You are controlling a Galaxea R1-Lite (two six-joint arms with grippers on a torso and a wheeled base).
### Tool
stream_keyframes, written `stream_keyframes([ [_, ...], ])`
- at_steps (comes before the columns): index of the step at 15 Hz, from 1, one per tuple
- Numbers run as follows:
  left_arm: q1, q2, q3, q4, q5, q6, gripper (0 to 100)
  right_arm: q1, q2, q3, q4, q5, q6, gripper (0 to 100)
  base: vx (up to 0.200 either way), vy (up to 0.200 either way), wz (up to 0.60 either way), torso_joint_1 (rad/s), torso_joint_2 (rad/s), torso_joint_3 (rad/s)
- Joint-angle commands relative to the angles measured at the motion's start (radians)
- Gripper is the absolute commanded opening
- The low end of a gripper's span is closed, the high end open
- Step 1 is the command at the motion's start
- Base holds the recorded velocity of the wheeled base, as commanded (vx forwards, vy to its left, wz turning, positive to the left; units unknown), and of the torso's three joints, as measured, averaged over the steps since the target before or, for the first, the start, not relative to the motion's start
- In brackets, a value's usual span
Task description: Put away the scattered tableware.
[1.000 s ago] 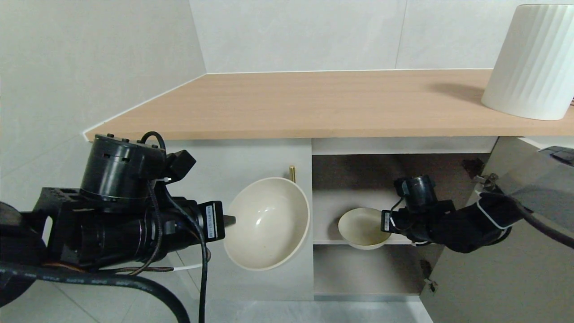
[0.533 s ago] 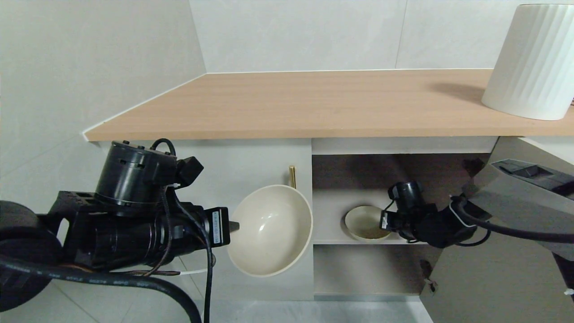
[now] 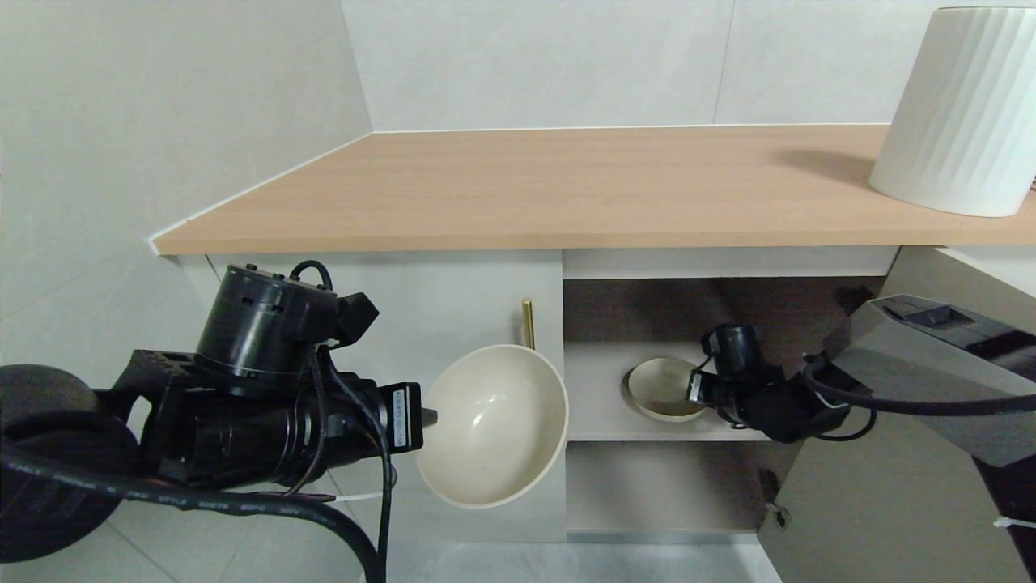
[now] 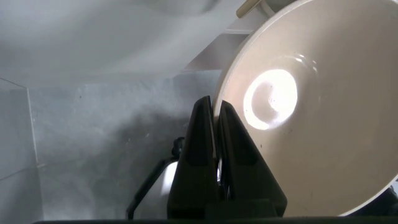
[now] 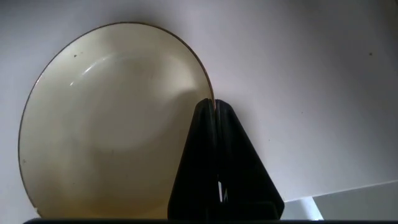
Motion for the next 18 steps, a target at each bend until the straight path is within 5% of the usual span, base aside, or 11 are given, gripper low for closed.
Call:
stream_keyframes([
  [1,0.0,0.003,-0.001,0.0,0.0,0.0,0,-0.002,0.002,-0.001,-0.003,0.0,0.001,0,0.0,0.0,0.0,0.0,0.0,0.0],
  [3,0.0,0.005,0.001,0.0,0.0,0.0,0,-0.002,0.0,0.005,-0.038,-0.001,0.0,0,0.0,0.0,0.0,0.0,0.0,0.0],
  [4,0.0,0.011,0.001,0.0,0.0,0.0,0,-0.002,0.0,0.007,-0.047,-0.001,-0.002,100,0.0,0.0,0.0,0.0,0.0,0.0],
  [11,-0.085,0.092,0.001,0.003,0.006,-0.002,0,0.011,-0.144,0.134,-0.046,0.017,-0.005,100,0.0,0.0,0.0,0.0,0.0,0.0],
  [14,-0.151,0.171,-0.011,0.035,0.009,-0.003,0,0.081,-0.333,0.254,0.012,0.155,-0.01,100,0.0,0.0,0.0,0.0,0.0,0.0],
  [18,-0.166,0.273,-0.021,0.035,0.074,-0.002,0,0.187,-0.518,0.306,0.18,0.229,-0.01,100,0.0,0.0,0.0,0.0,0.0,0.0],
])
